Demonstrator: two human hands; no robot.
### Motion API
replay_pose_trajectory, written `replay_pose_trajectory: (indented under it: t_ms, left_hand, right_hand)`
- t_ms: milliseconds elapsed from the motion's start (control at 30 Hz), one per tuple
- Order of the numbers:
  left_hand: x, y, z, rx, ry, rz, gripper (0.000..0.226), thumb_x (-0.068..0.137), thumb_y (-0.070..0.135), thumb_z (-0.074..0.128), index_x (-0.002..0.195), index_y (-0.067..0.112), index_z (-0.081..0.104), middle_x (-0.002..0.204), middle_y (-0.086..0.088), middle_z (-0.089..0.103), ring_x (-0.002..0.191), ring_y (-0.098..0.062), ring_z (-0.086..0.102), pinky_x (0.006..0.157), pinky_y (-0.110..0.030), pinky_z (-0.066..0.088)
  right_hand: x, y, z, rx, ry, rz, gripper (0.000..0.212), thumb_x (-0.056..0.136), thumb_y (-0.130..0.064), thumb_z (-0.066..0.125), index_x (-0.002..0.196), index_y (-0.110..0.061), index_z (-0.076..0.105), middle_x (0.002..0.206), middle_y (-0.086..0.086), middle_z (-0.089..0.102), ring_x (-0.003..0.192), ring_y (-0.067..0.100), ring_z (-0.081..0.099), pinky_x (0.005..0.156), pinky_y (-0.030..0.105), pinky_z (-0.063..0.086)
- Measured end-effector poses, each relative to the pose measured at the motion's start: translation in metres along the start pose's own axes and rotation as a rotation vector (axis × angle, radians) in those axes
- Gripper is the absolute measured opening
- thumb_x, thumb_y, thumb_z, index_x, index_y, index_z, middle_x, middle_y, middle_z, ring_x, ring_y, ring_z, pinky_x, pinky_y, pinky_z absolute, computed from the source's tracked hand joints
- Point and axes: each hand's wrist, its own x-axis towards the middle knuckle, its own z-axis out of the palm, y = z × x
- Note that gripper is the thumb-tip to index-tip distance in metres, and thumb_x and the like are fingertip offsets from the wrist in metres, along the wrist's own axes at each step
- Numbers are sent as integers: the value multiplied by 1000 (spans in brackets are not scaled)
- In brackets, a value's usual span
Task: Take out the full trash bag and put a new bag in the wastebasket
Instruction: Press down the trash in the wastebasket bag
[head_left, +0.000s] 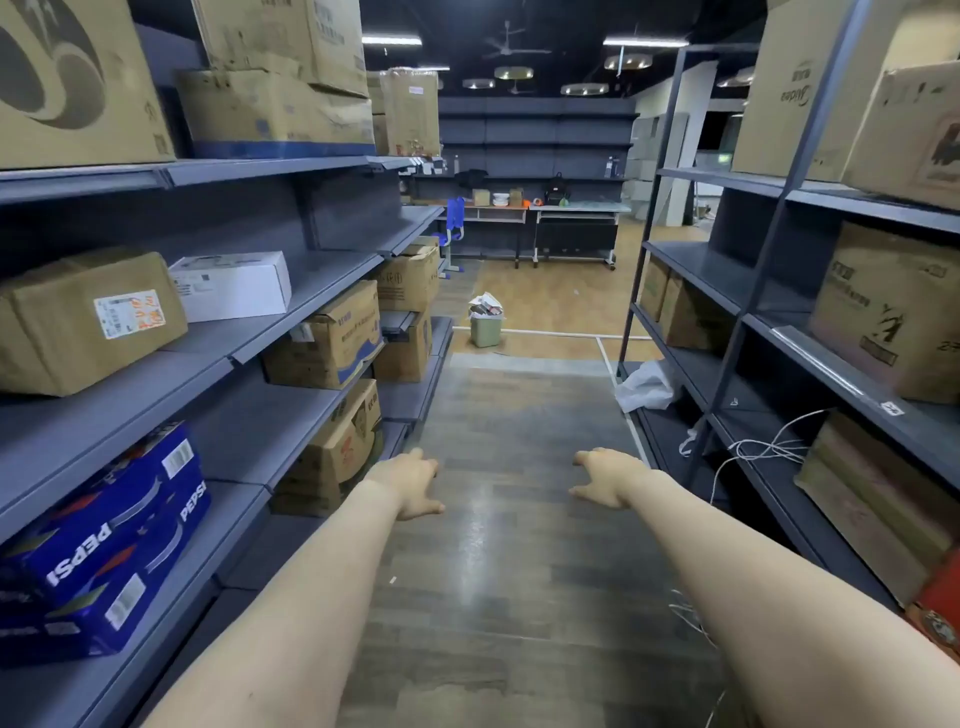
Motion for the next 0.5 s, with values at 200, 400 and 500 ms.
replay_pose_trajectory:
  t_ms: [200,400,500]
  left_hand:
    - [85,-17,-32,2,0,14,58,90,46,54,135,11,41,133,-12,41,118,-30,49,96,-42,45]
    - [161,-34,-55,17,-10,32,61,89,47,55,136,10,40,133,-13,42,118,-31,50,94,-41,46]
    - [198,-40,-62,23,-14,63,60,89,46,56,135,11,42,133,-12,43,119,-30,50,94,-40,46]
  right_hand:
    - [74,12,-29,18,-28,45,60,93,-41,49,144,-15,31,146,9,36,133,28,39,106,38,37]
    - [139,23,-46,32,-27,83,62,92,-42,49,144,-15,31,146,9,37,132,28,40,106,39,38]
    - [171,32,-51,28,-46,106,62,92,-43,49,144,-16,30,147,9,37,132,28,40,106,40,38]
